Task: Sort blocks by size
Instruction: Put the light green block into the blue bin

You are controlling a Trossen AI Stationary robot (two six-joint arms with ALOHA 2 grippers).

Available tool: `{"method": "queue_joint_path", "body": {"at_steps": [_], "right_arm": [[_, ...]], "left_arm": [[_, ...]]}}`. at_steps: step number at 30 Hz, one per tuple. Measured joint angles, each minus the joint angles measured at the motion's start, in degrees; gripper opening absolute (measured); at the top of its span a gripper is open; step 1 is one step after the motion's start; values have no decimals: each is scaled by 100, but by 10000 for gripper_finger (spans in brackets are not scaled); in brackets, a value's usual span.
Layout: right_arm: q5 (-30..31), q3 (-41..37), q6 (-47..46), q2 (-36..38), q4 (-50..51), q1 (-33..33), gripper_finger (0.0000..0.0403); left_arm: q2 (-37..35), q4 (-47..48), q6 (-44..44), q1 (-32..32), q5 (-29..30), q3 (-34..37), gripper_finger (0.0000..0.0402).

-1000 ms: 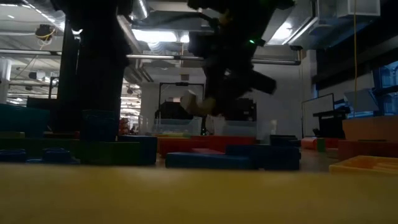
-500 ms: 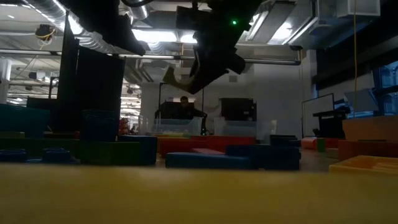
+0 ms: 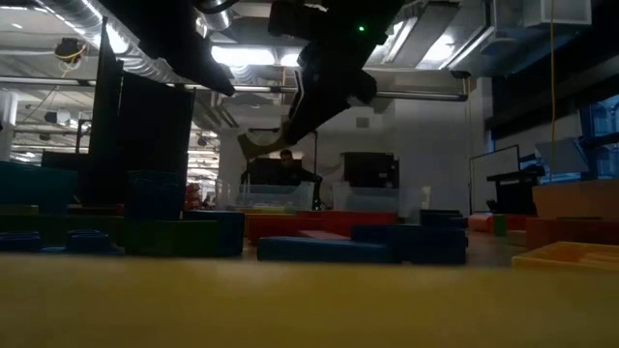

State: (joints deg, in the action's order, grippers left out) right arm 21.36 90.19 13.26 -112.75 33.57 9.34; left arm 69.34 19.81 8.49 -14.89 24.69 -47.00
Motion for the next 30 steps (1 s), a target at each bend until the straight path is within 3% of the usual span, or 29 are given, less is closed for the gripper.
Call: {"method": "queue_joint_path", "body": {"at_steps": [6, 13, 19, 30], "right_arm": [[-1, 0, -1, 2, -57, 0, 156], [-2, 0, 0, 7, -56, 0, 138], [-17, 0, 0, 9, -40, 0, 155], [-301, 0, 0, 11, -70, 0, 142]], "left_arm": [[41, -4, 26, 6, 4, 0, 237], [533, -162, -198, 6, 7, 118, 237], [992, -440, -736, 4, 85, 131, 237], [1446, -990, -738, 68, 348, 131, 237]]}}
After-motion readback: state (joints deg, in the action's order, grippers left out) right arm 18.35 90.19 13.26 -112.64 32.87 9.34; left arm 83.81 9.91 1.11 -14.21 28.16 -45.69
